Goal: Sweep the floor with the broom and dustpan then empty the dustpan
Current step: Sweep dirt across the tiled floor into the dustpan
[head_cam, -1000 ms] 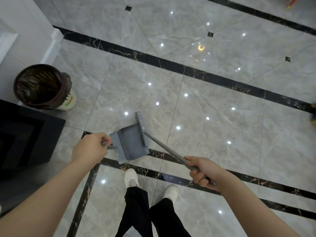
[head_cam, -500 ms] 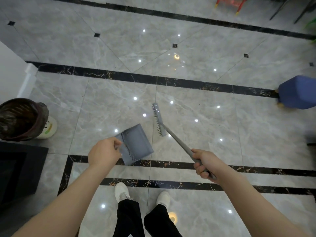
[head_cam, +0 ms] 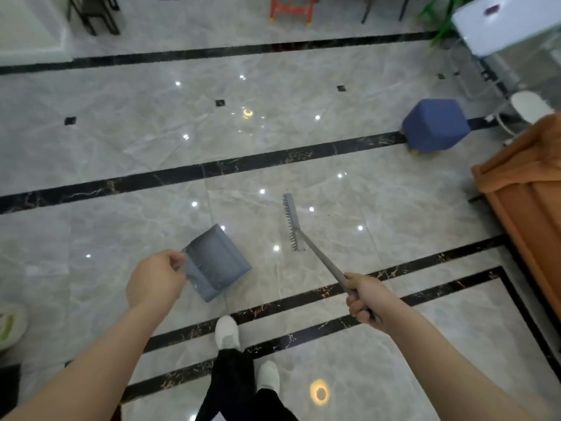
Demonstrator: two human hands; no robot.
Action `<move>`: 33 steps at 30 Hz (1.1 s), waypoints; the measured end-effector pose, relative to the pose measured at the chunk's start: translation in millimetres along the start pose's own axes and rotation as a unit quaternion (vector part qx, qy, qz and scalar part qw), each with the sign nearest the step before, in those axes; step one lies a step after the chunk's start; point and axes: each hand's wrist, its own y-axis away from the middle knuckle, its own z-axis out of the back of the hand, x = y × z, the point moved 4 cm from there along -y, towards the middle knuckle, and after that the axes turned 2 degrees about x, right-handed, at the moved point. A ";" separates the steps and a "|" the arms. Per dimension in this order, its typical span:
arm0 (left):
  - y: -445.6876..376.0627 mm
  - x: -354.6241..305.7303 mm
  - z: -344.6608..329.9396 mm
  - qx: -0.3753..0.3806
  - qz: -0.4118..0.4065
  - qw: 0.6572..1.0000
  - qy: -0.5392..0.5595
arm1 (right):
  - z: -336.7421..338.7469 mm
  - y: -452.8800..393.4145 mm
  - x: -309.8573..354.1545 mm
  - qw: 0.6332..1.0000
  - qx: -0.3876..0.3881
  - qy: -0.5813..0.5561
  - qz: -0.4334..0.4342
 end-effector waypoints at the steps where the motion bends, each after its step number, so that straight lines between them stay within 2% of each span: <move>1: -6.7 -11.7 -3.2 0.003 -0.010 1.000 -0.006 | 8.2 -4.4 3.0 1.000 -0.009 -0.010 -0.003; 9: -82.1 -102.9 -19.9 0.038 -0.049 0.998 -0.025 | 51.6 -43.4 41.3 0.991 -0.060 -0.112 -0.029; 19: -168.2 -187.3 -43.7 0.069 -0.029 0.997 -0.033 | 100.5 -123.4 101.5 0.958 -0.118 -0.245 -0.084; 24: -190.5 -213.1 -60.5 0.069 -0.005 0.997 -0.028 | 124.6 -163.6 127.8 0.949 -0.131 -0.261 -0.114; 28: -203.8 -229.4 -68.0 0.052 0.024 0.998 -0.033 | 132.9 -193.0 163.5 0.954 -0.095 -0.263 -0.110; 33: -210.7 -237.7 -67.0 0.044 0.057 0.997 -0.004 | 114.0 -215.3 212.8 0.969 -0.085 -0.207 -0.104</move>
